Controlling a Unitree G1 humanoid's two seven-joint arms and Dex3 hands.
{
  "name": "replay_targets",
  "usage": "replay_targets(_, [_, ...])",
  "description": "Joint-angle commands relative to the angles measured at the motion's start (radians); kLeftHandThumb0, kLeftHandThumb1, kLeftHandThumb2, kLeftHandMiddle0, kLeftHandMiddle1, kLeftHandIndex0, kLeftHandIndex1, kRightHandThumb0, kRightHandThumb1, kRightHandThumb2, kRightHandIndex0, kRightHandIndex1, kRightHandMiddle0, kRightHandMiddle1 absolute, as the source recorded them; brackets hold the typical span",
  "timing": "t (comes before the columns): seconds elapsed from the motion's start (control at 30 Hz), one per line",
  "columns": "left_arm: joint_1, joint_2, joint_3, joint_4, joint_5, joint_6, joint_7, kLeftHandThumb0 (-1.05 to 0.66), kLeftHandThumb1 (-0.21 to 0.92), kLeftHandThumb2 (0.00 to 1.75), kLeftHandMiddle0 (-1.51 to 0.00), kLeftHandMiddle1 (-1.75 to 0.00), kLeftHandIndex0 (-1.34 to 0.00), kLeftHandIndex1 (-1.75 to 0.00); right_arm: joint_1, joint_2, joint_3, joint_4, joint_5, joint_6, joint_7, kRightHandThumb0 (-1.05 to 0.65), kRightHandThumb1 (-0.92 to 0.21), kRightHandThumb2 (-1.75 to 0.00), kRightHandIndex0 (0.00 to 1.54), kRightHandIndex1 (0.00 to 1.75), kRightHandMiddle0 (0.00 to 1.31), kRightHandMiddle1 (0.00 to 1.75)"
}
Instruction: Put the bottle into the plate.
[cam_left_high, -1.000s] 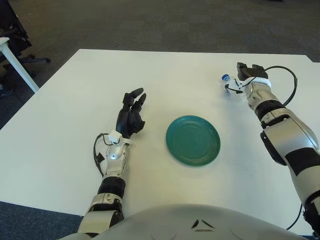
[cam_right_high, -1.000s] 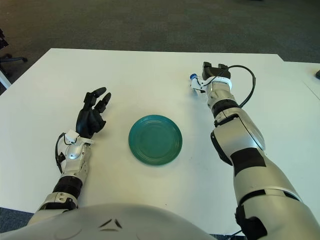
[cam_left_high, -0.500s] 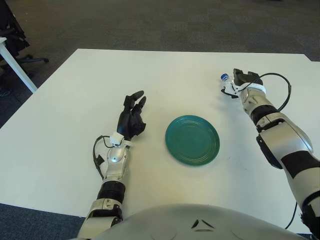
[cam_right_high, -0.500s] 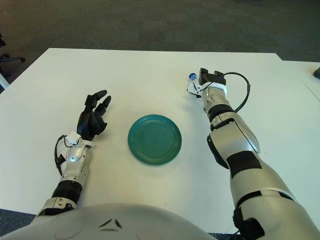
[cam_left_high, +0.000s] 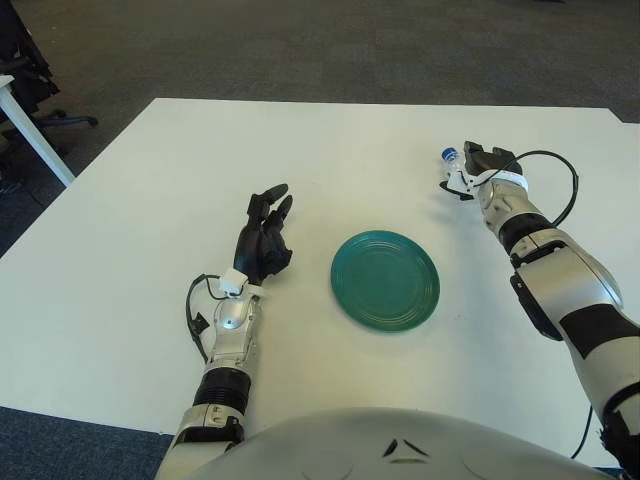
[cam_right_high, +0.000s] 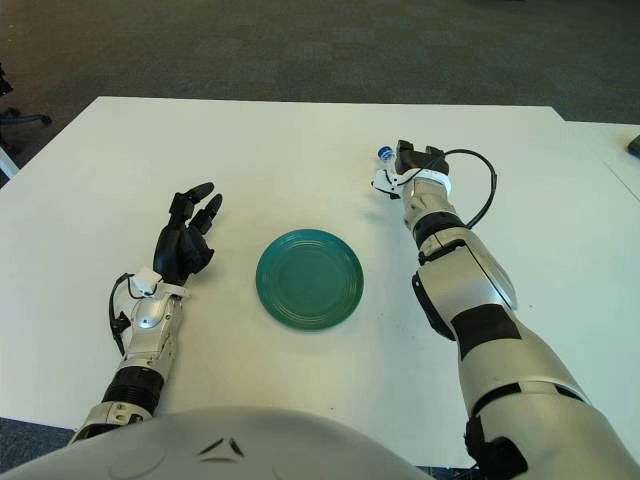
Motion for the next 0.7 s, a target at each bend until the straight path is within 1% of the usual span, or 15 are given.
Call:
replay_targets(0.0, [0.087,-0.029,0.001,0.086,-0.05,-0.032,-0.026,-0.71,0.92,1.02,-0.43,-0.01,0.0,-0.98,0.025,0.007,-0.01,-0.005,0.015,0.004,-0.012,-1.05,-0.92,-0.68,0.06,0.0,0.01,0.01])
replay_targets(0.37, [0.116,-0.021,-0.004,0.056,-0.048,-0.028,-0.033,-0.69,0.92,1.03,-0.41,0.0,0.0,-0.93,0.061,0.011,-0.06,-0.007,0.064,-0.015,-0.035,-1.05,-0.92,-0.68,0.1,0.02,0.03,0.03])
replay_targets(0.47, [0.124,-0.022,-0.003,0.048,-0.055,-0.031,-0.041,-0.69,0.92,1.03,-0.41,0.0,0.0,-0.92,0.072,0.014,-0.09,-0.013,0.092,-0.027,-0.044,-1.05,-0.92,-0.67,0.12,0.02,0.03,0.04])
replay_targets(0.53, [0.128,-0.022,-0.002,0.043,-0.058,-0.033,-0.045,-0.7,0.92,1.03,-0.41,0.0,0.0,-0.91,0.076,0.014,-0.098,-0.015,0.102,-0.032,-0.049,-1.05,-0.92,-0.66,0.12,0.03,0.03,0.05])
replay_targets(0.67, [0.133,-0.021,0.001,0.039,-0.069,-0.046,-0.055,-0.71,0.92,1.03,-0.4,0.0,0.0,-0.91,0.084,0.017,-0.111,-0.019,0.113,-0.04,-0.061,-1.05,-0.92,-0.63,0.15,0.01,0.01,0.13])
